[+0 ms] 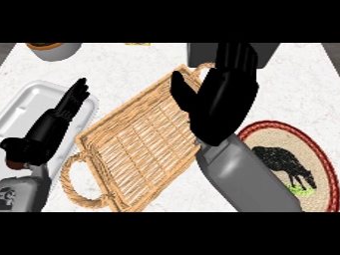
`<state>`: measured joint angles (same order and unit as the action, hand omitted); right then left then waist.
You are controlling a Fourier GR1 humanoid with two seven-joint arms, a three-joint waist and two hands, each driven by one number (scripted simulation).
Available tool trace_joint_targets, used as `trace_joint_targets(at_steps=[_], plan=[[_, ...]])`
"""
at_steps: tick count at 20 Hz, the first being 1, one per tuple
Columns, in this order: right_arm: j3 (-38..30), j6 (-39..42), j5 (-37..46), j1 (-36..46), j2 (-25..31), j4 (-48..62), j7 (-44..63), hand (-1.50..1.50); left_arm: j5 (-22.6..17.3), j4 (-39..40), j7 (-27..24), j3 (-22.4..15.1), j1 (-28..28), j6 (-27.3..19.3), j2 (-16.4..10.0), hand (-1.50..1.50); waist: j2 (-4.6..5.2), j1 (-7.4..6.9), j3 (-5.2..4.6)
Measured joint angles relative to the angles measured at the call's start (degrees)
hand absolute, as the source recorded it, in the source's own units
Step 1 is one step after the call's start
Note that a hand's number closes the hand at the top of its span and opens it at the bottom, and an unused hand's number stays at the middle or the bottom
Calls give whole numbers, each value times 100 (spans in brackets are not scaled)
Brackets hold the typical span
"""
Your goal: Pick the tomato from the placemat and place it in the basket
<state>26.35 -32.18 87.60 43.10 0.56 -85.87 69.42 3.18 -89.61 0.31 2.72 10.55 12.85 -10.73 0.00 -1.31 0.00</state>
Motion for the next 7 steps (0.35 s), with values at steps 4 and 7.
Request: trace_joint_targets(at_steps=[4, 7], plan=[[-274, -167, -94, 81, -8, -321, -18, -150, 32, 36, -24, -8, 2, -26, 23, 0, -6, 27, 0], [-497, -288, -173, -33, -16, -692, 9, -150, 8, 52, 27, 57, 45, -6, -39, 0, -20, 58, 2]])
